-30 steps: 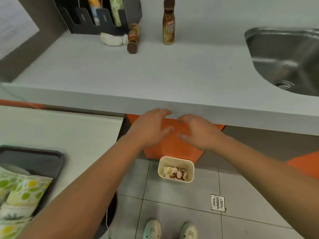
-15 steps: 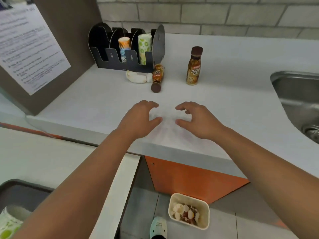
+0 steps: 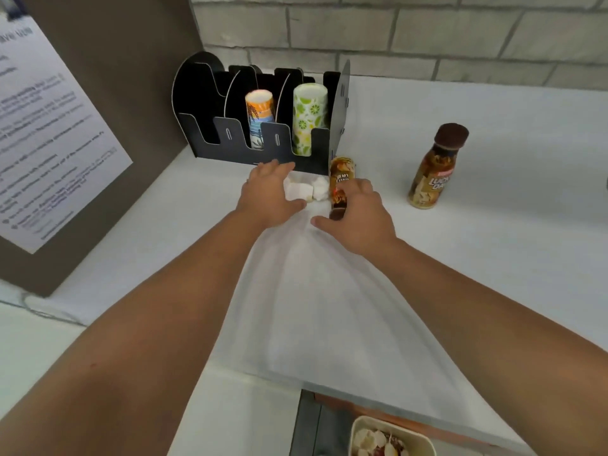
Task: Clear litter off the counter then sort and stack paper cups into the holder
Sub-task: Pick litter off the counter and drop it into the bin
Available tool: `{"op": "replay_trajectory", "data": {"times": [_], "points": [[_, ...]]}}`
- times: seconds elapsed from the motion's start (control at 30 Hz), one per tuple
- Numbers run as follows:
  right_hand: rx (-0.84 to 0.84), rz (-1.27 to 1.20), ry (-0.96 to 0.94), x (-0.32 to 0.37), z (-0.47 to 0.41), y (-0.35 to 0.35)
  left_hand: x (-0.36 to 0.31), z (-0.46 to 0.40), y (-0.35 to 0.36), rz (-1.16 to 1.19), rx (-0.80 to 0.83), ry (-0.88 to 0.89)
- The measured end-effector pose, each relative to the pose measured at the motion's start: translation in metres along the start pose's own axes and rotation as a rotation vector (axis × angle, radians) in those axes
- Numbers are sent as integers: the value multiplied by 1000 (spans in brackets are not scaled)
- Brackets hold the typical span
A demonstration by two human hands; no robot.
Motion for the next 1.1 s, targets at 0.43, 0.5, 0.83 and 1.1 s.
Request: {"op": "replay_trajectory", "data": {"times": [0.43, 0.5, 0.83, 1.1], "points": [[-123, -85, 58, -17, -19, 6, 12, -3, 23, 147, -50, -16], [-146, -89, 68, -20, -15, 0, 10, 5, 23, 195, -59, -43], [-346, -121, -101, -30, 51, -63, -34, 79, 4, 411, -203, -9], [-448, -123, -177, -53, 154, -129, -109, 176, -4, 391, -316, 136]]}}
Point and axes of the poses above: each hand's wrist, its own z-axis away from the middle knuckle, its own y-axis out of the palm, x = y × z, the point moved 6 cm from there along -z, towards the middle knuckle, and after that the axes turned 7 degrees about -z, right-handed, at the moved point
